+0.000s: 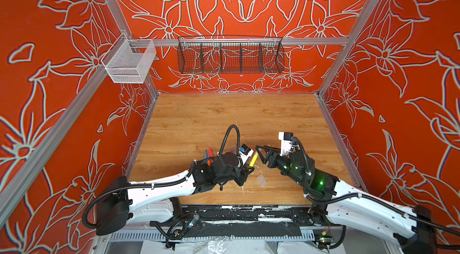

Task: Insert the pens into the pen caps
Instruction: 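Push the cap down onto the yellow highlighter with the right gripper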

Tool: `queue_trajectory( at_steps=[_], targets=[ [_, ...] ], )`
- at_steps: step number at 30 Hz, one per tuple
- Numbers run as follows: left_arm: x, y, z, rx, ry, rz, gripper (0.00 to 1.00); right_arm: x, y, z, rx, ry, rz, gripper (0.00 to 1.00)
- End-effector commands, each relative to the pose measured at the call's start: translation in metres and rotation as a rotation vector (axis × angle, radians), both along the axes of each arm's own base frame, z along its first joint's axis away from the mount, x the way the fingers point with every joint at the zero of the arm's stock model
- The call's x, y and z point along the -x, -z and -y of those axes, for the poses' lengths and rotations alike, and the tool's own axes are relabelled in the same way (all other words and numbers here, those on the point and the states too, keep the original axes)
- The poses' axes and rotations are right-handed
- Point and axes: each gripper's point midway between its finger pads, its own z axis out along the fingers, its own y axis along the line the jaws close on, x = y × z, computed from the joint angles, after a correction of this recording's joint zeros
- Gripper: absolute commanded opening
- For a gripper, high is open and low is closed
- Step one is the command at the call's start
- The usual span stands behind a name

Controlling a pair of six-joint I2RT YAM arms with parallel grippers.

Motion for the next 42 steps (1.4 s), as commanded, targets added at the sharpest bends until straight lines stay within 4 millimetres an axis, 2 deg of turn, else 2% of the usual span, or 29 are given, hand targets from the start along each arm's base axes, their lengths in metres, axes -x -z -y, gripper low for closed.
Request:
queue_trajectory(
  at_steps=[1, 16, 23, 30, 37, 42],
  targets=[
    [-0.001, -0.005, 0.002, 0.011, 0.007, 0.04, 0.0, -0.006, -0.011, 0.006, 0.007, 0.042, 0.022, 0.61],
    [0.0, -0.004, 0.005, 0.007, 0.014, 0.042, 0.0, -0.007, -0.014, 0.005, 0.005, 0.035, 0.034, 0.47],
    [-0.001, -0.002, 0.007, 0.0, 0.012, 0.042, 0.0, -0.008, -0.019, -0.008, -0.002, -0.002, 0.037, 0.42],
    [-0.007, -0.001, 0.005, -0.018, -0.019, 0.049, 0.0, -0.009, -0.016, -0.017, -0.008, -0.028, 0.023, 0.31],
    [-0.009, -0.001, 0.003, -0.024, -0.035, 0.055, 0.0, -0.008, -0.016, -0.012, -0.008, -0.015, 0.037, 0.3],
    [-0.009, -0.002, 0.005, -0.02, -0.027, 0.053, 0.0, -0.008, -0.015, -0.018, 0.0, -0.035, 0.032, 0.29]
  ],
)
